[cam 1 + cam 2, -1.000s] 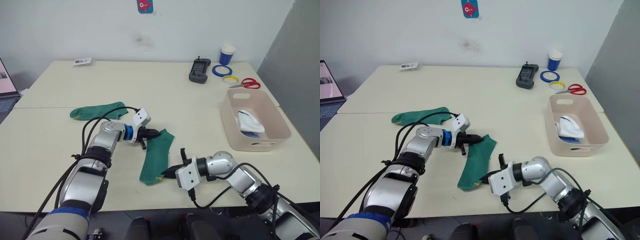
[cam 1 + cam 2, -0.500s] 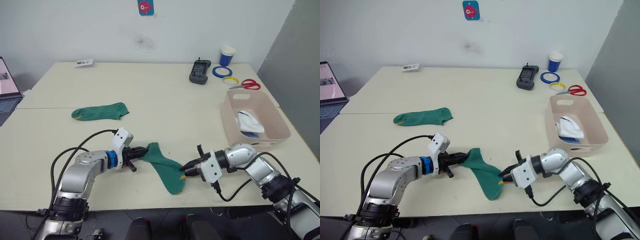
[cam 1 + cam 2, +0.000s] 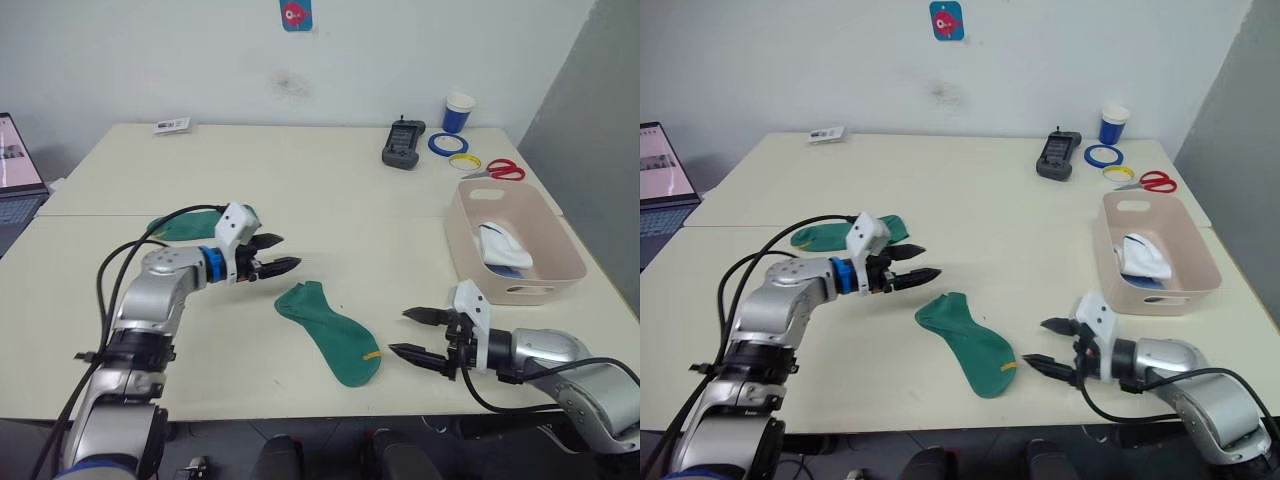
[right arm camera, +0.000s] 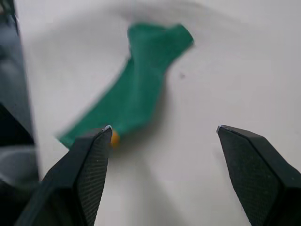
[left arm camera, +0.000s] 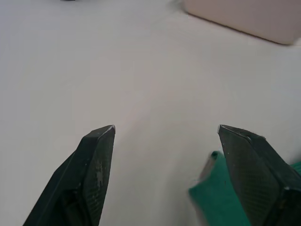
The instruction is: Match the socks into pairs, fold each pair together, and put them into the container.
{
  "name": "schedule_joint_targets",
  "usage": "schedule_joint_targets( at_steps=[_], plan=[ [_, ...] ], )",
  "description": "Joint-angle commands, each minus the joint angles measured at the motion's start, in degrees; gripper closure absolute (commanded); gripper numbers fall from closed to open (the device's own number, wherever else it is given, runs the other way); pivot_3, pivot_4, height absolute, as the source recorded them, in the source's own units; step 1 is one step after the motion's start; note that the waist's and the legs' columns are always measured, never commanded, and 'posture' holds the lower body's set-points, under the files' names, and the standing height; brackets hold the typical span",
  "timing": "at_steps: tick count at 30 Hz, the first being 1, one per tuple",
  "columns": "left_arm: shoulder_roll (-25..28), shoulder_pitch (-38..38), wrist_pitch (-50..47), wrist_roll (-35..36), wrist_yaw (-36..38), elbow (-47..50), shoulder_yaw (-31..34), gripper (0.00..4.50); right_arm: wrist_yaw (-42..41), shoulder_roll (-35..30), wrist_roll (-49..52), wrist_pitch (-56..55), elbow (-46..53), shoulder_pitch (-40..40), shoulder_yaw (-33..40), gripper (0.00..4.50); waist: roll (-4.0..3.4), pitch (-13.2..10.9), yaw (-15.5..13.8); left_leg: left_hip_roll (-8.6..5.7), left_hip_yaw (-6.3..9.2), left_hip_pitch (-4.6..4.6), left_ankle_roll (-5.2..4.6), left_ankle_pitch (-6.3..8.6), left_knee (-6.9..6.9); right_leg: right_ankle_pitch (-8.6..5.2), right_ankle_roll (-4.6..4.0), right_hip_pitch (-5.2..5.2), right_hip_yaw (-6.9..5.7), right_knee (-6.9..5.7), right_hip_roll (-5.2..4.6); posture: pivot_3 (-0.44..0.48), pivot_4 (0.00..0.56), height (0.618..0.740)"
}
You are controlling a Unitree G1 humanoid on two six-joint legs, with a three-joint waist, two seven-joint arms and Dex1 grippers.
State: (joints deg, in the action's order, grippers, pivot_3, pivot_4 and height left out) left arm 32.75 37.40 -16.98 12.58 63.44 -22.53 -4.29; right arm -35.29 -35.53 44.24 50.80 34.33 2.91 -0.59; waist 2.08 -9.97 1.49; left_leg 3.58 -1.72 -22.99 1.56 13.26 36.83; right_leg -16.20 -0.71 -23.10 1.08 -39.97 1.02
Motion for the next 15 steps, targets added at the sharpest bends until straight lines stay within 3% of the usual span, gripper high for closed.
schedule_joint_targets(
  at_steps=[1, 4, 10, 12, 15],
  plan=[
    [-0.9, 2.3, 6.3, -2.7, 6.7, -5.5, -4.5, 0.85, 10.8, 1.6, 9.7, 13.6, 4.4, -0.4, 3.3, 0.64, 0.0, 0.0, 0.1, -0.01, -0.03, -0.02, -0.01, 0.0, 0.0, 0.0, 0.0, -0.03, 0.04, 0.0, -0.01, 0.0, 0.15, 0.74],
    [-1.5, 4.2, 10.2, -5.0, 10.1, -9.5, -7.5, 0.85, 16.7, 2.7, 12.8, 20.4, 5.4, -0.5, 4.5, 0.64, 0.01, 0.0, 0.2, -0.03, -0.11, -0.11, -0.02, 0.01, 0.01, -0.01, 0.01, -0.08, -0.01, 0.04, -0.03, 0.0, 0.15, 0.74],
    [-3.9, 8.1, 19.1, -10.5, 10.6, -20.6, -10.3, 0.85, 27.5, 10.9, 18.4, 27.1, 6.1, 0.4, 4.2, 0.64, 0.02, 0.0, 0.3, -0.09, -0.06, -0.21, -0.05, 0.02, 0.05, -0.01, 0.02, -0.11, -0.07, 0.06, 0.26, 0.0, 0.15, 0.74],
    [-4.0, 8.4, 19.5, -10.9, 13.3, -21.7, -11.0, 1.46, 28.4, 12.4, 18.7, 27.3, 5.5, 1.0, 2.8, 0.82, 0.03, 0.0, 0.4, -0.07, -0.06, -0.22, -0.06, 0.03, 0.04, -0.01, 0.02, -0.12, -0.06, 0.09, 0.31, 0.0, 0.15, 0.74],
    [-3.9, 8.4, 19.7, -10.9, 14.9, -21.9, -10.7, 2.44, 29.3, 13.5, 20.8, 27.8, 4.4, 1.5, 3.7, 1.63, 0.03, 0.0, 0.4, -0.05, -0.02, -0.23, -0.06, 0.03, 0.02, -0.01, 0.02, -0.12, -0.1, 0.09, 0.38, 0.0, 0.15, 0.74]
  ],
)
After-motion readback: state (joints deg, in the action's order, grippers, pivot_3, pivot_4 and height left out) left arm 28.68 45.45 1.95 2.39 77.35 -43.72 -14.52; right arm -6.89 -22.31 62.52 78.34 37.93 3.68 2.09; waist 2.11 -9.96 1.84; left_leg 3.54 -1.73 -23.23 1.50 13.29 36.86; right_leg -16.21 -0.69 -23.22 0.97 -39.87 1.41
